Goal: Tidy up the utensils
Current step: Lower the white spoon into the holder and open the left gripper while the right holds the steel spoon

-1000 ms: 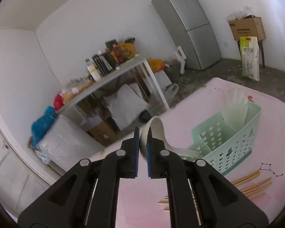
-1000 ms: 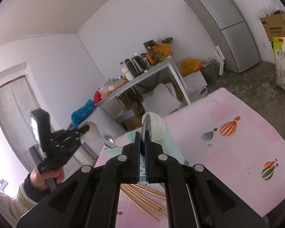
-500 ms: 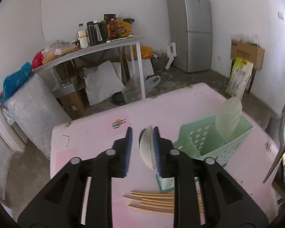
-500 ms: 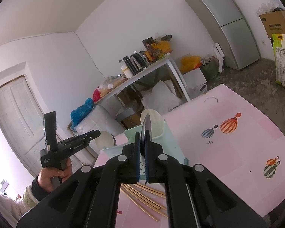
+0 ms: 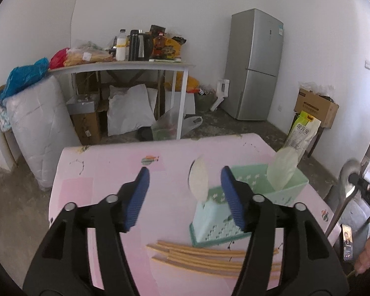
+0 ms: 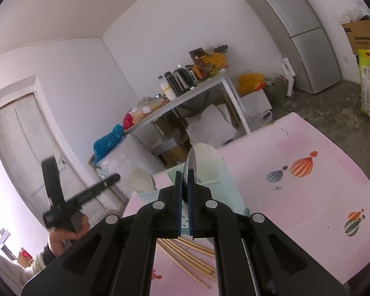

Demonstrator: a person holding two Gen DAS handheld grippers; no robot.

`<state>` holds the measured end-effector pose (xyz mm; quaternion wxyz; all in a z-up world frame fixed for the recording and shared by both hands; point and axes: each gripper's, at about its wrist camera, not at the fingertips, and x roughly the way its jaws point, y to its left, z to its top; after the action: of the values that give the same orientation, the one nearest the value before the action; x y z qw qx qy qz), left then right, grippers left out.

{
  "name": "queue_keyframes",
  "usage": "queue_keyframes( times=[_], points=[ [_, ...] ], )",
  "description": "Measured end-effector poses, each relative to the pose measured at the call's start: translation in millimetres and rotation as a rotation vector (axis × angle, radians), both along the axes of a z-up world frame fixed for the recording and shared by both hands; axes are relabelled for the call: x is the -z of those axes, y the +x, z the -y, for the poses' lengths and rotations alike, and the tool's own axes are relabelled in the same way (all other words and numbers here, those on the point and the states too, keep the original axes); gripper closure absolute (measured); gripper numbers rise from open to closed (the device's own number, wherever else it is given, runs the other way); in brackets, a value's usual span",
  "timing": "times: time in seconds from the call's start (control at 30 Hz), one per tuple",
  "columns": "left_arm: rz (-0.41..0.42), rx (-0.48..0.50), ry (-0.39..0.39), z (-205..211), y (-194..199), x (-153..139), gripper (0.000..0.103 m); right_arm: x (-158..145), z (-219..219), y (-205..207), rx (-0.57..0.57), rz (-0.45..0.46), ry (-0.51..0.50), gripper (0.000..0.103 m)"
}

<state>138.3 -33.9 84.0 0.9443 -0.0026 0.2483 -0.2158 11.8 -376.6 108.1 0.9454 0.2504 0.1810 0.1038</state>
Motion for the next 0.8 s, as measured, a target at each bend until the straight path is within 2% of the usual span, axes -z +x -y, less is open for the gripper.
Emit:
queue_keyframes(
  times=[0.17, 0.43, 0.57, 0.67, 0.8],
  points=[
    [-0.048, -0.015, -0.013, -11, -9, 18, 0.031, -22, 3, 10, -0.066, 0.051, 0.032, 0.099],
    [-0.112, -0.042, -0.048, -28, -19, 43, 0.025, -70, 10, 39, -0.225, 0.177, 0.118, 0.099],
    [-0.118, -0.055, -0.056, -34, -20, 46, 0.023, -92, 8, 53, -0.278, 0.258, 0.093, 0.099],
    [-0.121, -0.063, -0.062, -36, -19, 44, 0.022, -94, 8, 72, -0.317, 0.284, 0.093, 0.099],
    [-0.117, -0.073, -0.059, -41, -18, 42, 0.022, -75, 15, 101, -0.346, 0.259, 0.111, 0.099]
  ],
)
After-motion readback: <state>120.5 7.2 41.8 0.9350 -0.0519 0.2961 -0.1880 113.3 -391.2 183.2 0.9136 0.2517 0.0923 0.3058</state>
